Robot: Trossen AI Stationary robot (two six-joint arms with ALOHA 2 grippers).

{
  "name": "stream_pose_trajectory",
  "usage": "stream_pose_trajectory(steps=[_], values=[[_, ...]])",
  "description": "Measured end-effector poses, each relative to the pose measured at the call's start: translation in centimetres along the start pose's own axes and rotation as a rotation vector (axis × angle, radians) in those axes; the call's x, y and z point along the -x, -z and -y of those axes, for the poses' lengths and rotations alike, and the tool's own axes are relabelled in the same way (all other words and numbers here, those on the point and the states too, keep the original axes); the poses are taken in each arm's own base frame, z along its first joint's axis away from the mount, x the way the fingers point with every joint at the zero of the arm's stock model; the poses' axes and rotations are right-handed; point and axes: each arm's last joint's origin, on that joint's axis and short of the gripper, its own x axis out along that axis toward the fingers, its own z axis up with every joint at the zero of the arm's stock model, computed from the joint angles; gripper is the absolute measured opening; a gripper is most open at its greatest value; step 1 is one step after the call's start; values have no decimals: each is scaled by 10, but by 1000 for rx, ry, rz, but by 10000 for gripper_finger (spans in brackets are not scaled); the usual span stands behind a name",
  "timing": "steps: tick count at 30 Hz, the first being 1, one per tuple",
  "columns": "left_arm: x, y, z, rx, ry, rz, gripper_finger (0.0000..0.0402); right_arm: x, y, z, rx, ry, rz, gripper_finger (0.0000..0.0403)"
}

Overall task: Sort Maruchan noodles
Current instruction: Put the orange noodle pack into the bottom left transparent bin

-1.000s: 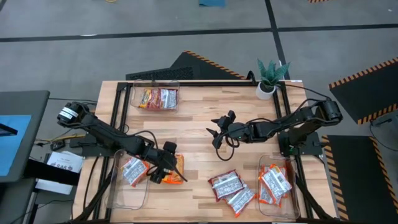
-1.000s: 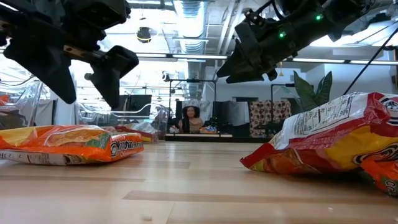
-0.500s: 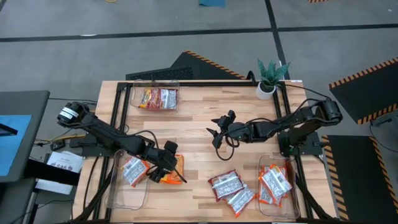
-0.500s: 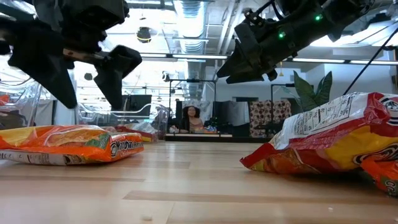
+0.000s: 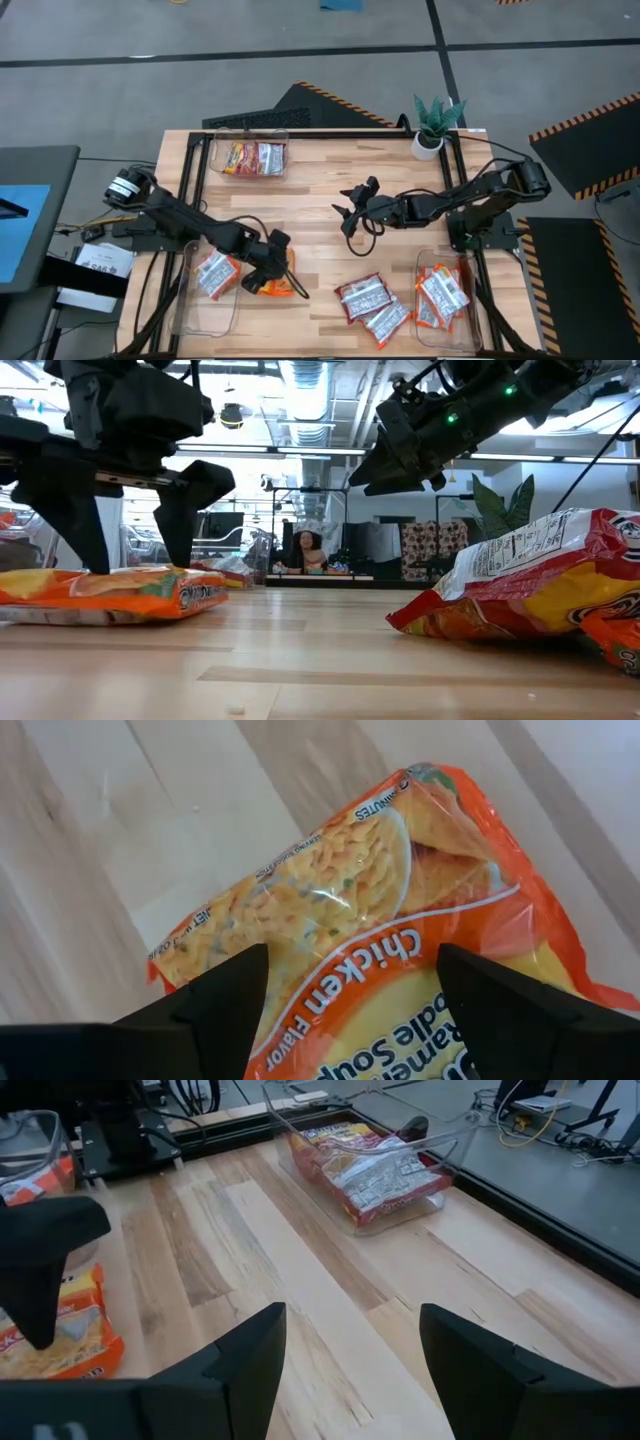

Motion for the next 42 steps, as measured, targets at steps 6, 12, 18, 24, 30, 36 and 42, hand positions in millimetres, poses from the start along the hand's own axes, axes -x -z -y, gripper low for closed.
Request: stream_pose_trajectory(steps=[6, 12, 18, 24, 30, 36, 42], values=[[-10, 10, -7, 21, -7, -47, 211, 0, 0, 0, -3, -1, 1, 255], [-27, 12, -14, 43, -38, -64, 24, 0, 0, 0, -3, -1, 0, 255], [-4, 2, -21, 19, -102, -45, 2, 0, 0, 0, -2, -1, -1, 255], [69, -13, -30, 23, -277, 56, 1, 0, 0, 0, -1, -1, -1, 255], [160, -8, -22, 75, -368, 264, 1, 0, 0, 0, 1, 0, -4, 255], [200, 20, -2, 173, -244, 309, 1, 0, 0, 0, 1, 0, -4, 255], [197, 38, 33, 366, 6, 166, 1, 0, 1, 0, 3, 0, -5, 255]])
